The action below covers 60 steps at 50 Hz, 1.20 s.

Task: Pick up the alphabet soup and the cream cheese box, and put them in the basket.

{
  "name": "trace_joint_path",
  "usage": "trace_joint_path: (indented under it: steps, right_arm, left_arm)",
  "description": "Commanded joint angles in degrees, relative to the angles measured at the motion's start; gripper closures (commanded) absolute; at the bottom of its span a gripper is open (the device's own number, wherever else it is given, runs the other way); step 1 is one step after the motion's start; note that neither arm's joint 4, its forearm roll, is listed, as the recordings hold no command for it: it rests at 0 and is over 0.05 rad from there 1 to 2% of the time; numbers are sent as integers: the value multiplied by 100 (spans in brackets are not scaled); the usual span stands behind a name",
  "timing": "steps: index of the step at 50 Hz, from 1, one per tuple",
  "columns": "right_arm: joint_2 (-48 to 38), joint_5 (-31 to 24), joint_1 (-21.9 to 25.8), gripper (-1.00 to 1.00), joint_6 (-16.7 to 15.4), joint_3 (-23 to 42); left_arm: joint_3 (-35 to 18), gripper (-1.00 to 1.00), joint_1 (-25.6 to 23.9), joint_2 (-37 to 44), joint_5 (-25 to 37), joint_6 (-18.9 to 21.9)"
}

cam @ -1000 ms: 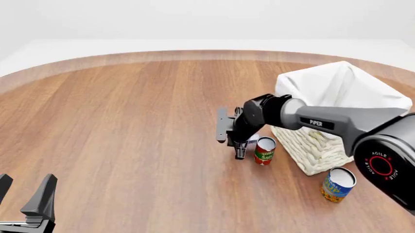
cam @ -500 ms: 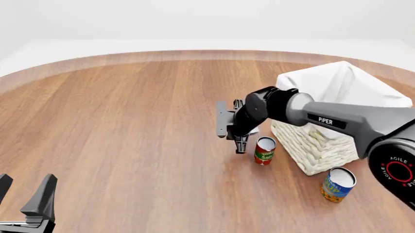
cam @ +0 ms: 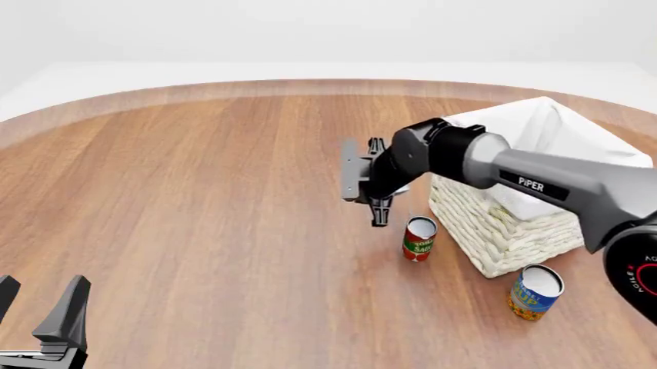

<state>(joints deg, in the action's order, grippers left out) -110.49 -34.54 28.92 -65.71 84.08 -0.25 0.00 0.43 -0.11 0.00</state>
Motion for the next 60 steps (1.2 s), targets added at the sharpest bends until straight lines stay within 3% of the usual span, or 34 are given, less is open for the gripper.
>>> trace_joint_path:
  steps: [1,31,46,55,60]
  right_arm:
    - [67,81,-5,100,191,486]
    - [603,941,54,100,734,770]
    - [907,1525,34,100,691,579]
    - [1074,1596,51,100,1011,639]
    - [1074,1595,51,100,1011,639]
  left_arm:
    - [0,-100,0,0,0,0]
    - [0,-100,0,0,0,0]
    - [0,-100,0,0,0,0]
    - [0,-100,0,0,0,0]
    - [0,-100,0,0,0,0]
